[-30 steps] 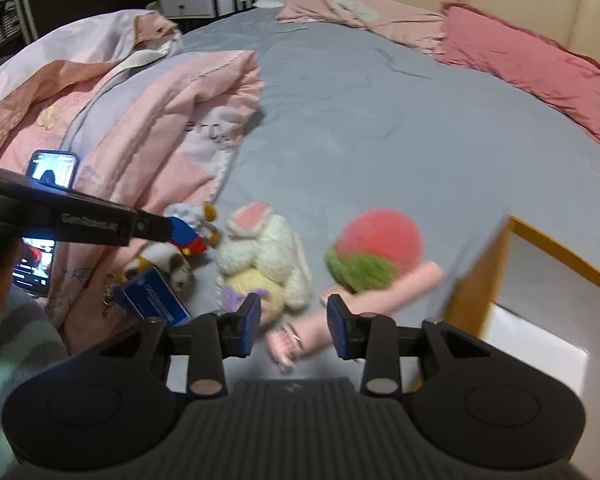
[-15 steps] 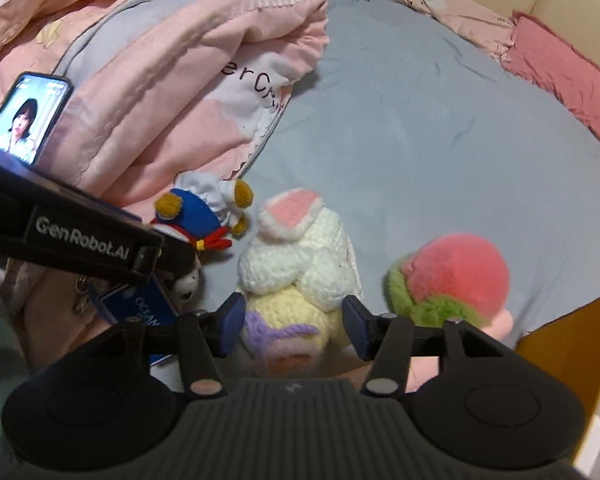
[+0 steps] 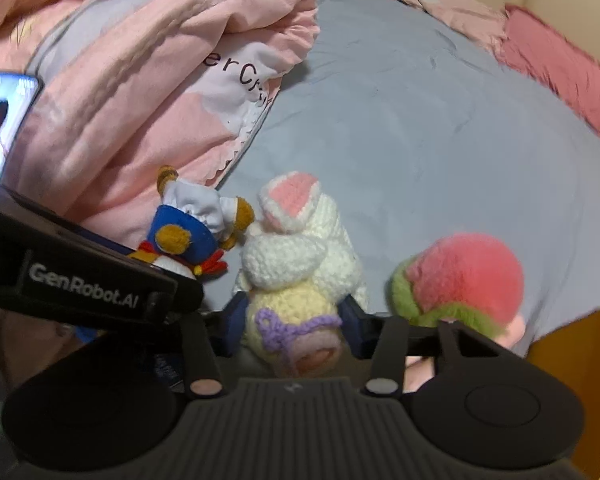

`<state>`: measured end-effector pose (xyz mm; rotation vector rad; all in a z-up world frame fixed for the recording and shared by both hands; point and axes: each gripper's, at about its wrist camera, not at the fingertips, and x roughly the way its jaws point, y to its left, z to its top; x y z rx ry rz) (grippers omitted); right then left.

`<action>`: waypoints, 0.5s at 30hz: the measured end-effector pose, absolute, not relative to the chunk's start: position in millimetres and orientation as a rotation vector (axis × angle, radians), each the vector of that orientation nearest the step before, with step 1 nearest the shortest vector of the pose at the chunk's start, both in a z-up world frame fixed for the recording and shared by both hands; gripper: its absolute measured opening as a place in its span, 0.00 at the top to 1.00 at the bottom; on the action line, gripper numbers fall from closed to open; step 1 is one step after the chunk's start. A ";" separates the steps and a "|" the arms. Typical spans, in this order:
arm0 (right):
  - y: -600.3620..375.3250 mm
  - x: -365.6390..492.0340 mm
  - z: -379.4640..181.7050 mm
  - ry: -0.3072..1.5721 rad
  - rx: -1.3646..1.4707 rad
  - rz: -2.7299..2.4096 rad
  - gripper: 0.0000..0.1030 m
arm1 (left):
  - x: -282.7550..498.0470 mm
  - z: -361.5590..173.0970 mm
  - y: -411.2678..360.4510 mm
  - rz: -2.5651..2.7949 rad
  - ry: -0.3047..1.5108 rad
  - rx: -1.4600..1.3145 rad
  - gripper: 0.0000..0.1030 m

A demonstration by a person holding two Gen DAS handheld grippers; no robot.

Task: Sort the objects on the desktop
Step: 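Grasp the chef-hat bear plush with the left gripper while the right grasps the crocheted bunny, then carry the bear and bunny plushes over the orange-rimmed box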

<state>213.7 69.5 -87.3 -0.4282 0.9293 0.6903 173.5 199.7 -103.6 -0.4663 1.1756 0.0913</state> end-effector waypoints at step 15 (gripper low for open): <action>-9.1 166.0 0.6 0.817 -0.183 0.680 0.61 | 130.0 -49.3 179.3 0.007 1.005 -0.477 0.49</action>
